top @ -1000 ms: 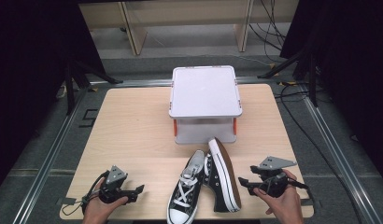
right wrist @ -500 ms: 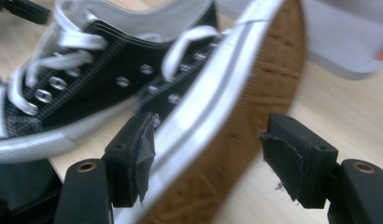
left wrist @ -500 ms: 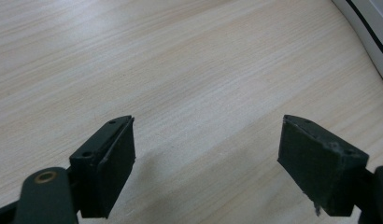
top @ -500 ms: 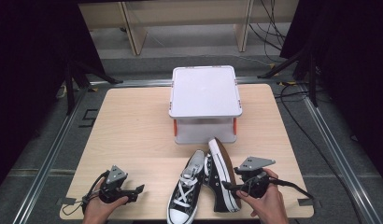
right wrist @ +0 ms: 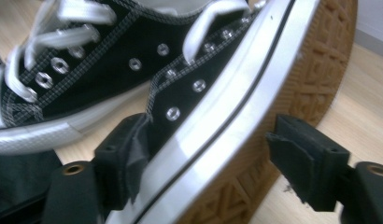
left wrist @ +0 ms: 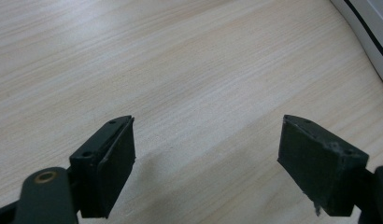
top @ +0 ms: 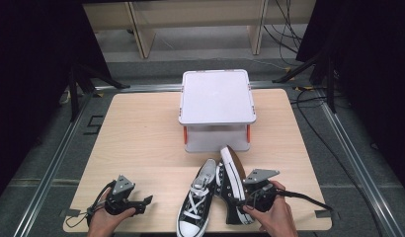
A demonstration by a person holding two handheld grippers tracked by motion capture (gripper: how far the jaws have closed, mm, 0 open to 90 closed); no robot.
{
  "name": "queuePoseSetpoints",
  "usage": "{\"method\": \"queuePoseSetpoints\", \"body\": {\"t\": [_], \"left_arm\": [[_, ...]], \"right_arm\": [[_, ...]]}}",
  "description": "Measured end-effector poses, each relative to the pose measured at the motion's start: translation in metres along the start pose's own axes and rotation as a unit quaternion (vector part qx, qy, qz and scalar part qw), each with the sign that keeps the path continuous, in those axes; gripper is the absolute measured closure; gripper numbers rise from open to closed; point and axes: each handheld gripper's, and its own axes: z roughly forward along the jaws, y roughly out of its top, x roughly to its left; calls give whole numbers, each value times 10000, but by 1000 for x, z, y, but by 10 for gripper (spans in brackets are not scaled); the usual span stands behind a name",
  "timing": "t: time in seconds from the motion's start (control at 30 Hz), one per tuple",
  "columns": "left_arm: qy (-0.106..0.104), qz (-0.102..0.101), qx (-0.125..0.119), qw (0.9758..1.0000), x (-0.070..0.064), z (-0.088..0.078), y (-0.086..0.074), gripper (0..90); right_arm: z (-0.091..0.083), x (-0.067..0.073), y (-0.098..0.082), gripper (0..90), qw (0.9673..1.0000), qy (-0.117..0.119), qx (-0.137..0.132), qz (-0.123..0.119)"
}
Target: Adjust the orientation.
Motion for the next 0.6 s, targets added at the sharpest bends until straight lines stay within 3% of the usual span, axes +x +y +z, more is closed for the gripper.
{"method": "queuePoseSetpoints", "body": {"t": [0.07,0.17,0.2,0.37,0.43,0.57,0.6], "left_arm": [[-25,-70,-51,10000,-1,1,-1,184],[-4,-67,-72,10000,0,0,0,184],[-17,-70,-79,9999,0,0,-1,184],[-26,-88,-73,9999,-1,0,-1,184],[-21,10,-74,10000,1,0,0,185],[-28,-79,-75,9999,0,0,-1,184],[-20,27,-81,10000,1,0,0,184]], "right_arm": [[-2,-1,-1,349,10000,16,-39,-84],[-8,-2,-1,375,10000,-6,-9,19],[-10,-3,-1,383,10000,-28,4,-75],[-19,-7,-3,412,9999,-96,108,50],[-25,-12,-4,450,9999,-93,65,-57],[-30,-20,-9,463,9998,37,-29,196],[-34,-25,-12,487,9993,135,-4,348]]}}
